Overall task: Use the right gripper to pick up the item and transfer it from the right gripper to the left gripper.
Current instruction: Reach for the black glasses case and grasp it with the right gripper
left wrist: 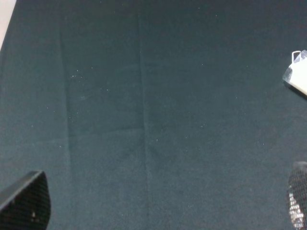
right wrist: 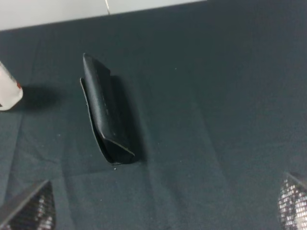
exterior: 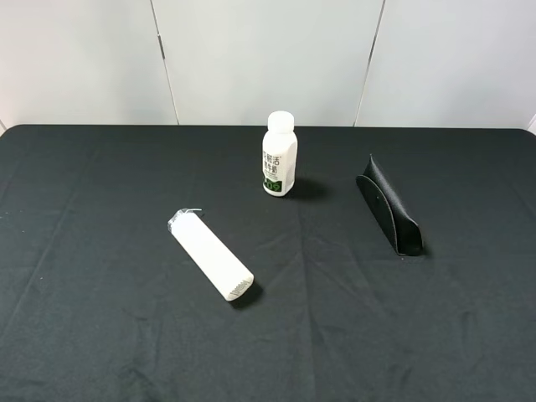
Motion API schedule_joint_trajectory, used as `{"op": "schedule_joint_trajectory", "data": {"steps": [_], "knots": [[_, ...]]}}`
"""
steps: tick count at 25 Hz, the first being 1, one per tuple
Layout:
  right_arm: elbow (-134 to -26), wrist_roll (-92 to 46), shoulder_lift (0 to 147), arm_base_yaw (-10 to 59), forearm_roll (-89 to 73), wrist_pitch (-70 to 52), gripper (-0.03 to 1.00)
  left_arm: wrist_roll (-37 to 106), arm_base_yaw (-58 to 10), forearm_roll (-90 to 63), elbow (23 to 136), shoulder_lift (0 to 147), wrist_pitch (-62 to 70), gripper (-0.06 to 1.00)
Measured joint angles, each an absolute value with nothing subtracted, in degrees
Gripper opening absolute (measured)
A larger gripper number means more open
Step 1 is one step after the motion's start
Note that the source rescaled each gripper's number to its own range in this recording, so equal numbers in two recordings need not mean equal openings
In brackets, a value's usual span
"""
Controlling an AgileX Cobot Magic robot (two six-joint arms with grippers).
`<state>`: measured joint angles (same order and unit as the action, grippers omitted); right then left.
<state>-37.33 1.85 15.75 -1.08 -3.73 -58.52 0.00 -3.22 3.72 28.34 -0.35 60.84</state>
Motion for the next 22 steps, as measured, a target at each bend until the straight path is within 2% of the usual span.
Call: {"op": "schedule_joint_trajectory", "data": {"steps": [5,15,22], "knots": [[-44.1,-1.8,29.3,0.7,-3.8,-58.3,1.00,0.0,-3.2,3.7,28.3,-0.3,60.8,0.97],[-50.8,-2.6,52.7,15.4,-0.5,-58.3,1.00,0.0,-3.2,3.7,28.3,-0.3,60.8,0.97],[-55.2,-2.0,68.7,19.1,0.3,-58.8,1.00,0.0,-3.2,3.7,28.3,-0.3,60.8,0.97]]}}
